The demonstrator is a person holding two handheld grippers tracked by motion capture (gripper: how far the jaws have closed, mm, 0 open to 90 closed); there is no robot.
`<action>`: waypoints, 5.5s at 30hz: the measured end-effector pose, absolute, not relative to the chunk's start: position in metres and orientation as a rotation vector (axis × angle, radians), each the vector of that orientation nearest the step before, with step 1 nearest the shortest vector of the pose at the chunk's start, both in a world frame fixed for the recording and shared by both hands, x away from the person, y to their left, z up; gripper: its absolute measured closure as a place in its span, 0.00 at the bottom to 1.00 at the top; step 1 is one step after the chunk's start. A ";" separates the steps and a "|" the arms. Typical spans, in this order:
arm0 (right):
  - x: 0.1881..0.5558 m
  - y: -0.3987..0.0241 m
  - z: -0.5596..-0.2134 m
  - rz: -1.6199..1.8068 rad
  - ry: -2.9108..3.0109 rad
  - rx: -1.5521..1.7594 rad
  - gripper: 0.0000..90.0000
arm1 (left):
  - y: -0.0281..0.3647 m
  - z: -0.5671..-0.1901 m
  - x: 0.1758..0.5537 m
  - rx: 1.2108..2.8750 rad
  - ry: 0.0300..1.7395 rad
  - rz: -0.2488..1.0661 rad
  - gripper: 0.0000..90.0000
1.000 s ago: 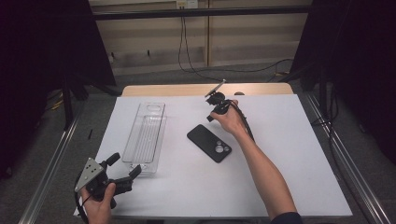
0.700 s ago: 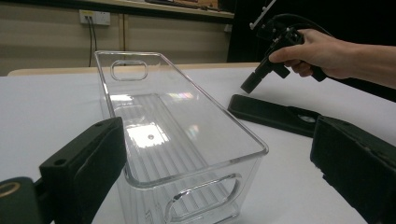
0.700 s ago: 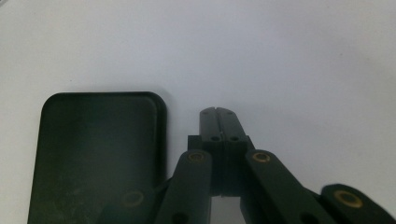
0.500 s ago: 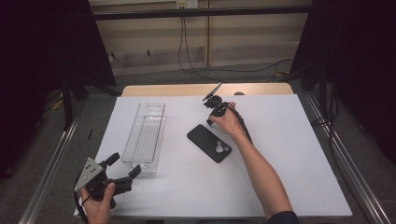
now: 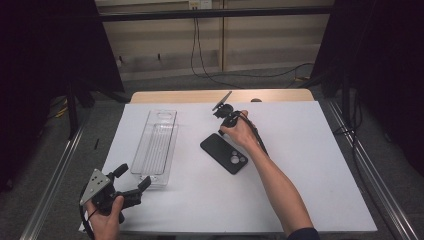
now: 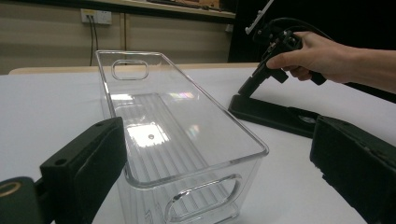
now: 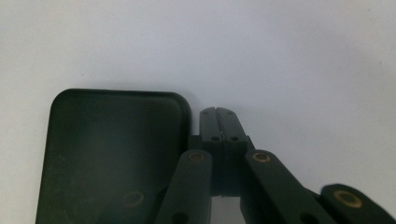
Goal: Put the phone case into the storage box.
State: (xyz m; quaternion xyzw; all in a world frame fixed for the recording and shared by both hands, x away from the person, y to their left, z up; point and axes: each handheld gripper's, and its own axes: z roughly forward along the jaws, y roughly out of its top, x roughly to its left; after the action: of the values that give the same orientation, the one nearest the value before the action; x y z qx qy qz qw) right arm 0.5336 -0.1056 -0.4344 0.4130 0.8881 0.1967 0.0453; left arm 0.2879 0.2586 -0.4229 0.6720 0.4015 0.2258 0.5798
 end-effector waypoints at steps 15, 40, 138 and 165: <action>0.526 -0.085 -0.435 0.638 2.759 1.153 1.00 | 0.259 -0.423 0.288 1.567 0.939 0.528 0.04; 0.497 -0.067 -0.438 0.747 2.768 1.055 1.00 | 0.260 -0.422 0.287 1.564 0.928 0.531 0.04; 0.368 -0.109 -0.439 0.924 2.942 0.859 1.00 | 0.257 -0.423 0.291 1.576 0.936 0.531 0.04; 0.339 -0.164 -0.439 0.941 2.889 0.979 1.00 | 0.256 -0.424 0.292 1.581 0.936 0.531 0.04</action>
State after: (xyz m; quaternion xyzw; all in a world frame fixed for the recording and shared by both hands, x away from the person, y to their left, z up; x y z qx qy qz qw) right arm 0.3389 -0.1641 -0.4387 0.3066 0.9047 0.2947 -0.0255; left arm 0.2917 0.2560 -0.4236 0.6755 0.3999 0.2268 0.5765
